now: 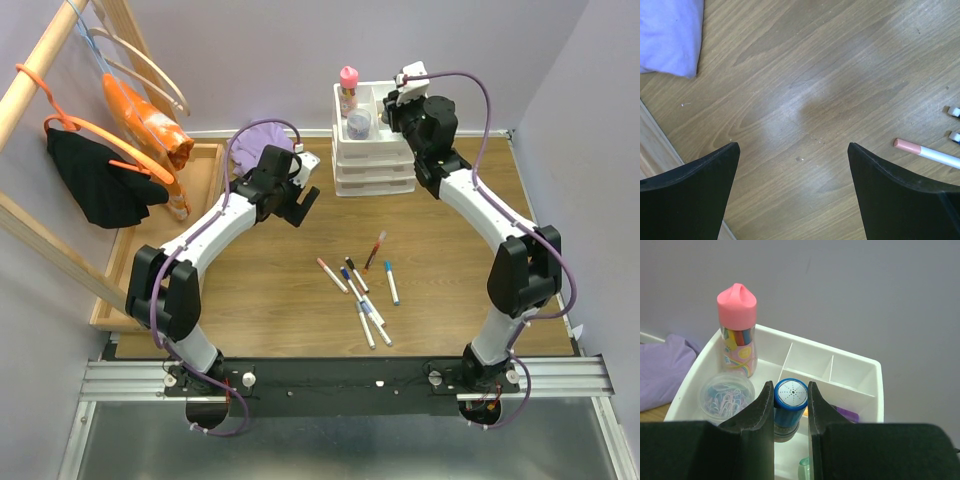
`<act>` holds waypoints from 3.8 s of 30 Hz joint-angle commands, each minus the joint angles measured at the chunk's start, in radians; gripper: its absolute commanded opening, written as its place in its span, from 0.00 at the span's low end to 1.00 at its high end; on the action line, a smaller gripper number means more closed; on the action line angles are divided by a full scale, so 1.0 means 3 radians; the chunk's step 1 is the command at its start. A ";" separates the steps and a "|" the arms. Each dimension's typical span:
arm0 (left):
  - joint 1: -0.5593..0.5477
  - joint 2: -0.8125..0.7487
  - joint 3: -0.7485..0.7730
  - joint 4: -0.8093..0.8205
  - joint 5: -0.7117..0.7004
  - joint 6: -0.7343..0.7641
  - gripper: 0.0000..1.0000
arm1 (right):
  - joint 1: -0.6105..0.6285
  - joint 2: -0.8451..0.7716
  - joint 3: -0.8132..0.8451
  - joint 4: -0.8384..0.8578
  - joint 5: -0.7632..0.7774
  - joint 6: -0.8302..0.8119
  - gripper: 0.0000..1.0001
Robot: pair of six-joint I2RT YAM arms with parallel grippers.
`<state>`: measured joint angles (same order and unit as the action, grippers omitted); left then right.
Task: Sort the stationery into containers
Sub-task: Place the stationery in the storage box, then pick up the pen from the center of the board.
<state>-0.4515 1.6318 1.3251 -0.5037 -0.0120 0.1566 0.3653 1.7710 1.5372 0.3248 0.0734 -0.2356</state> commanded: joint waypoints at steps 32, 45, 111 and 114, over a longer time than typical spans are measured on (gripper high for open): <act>-0.0003 0.0119 0.0195 0.0022 0.0025 -0.0108 0.98 | -0.0011 0.0202 0.0275 -0.0183 -0.0004 0.0207 0.48; 0.0002 -0.0320 -0.0157 0.0130 -0.0017 -0.0041 0.98 | -0.0001 -0.0728 0.0220 -0.2022 -0.0781 0.0540 0.50; 0.0012 -0.1052 -0.1221 0.0488 0.0066 -0.0231 0.99 | 0.0526 0.0135 -0.1422 -0.3281 -0.0281 0.1496 0.23; 0.0037 -0.1042 -0.1206 0.0488 0.0071 -0.0261 0.99 | 0.0541 0.0141 -0.1412 -0.3292 -0.0128 0.1409 0.05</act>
<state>-0.4519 1.3441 0.9684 -0.3824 0.0185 0.0959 0.5182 1.7889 1.1301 -0.6720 -0.0521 0.2108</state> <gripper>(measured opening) 0.985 0.182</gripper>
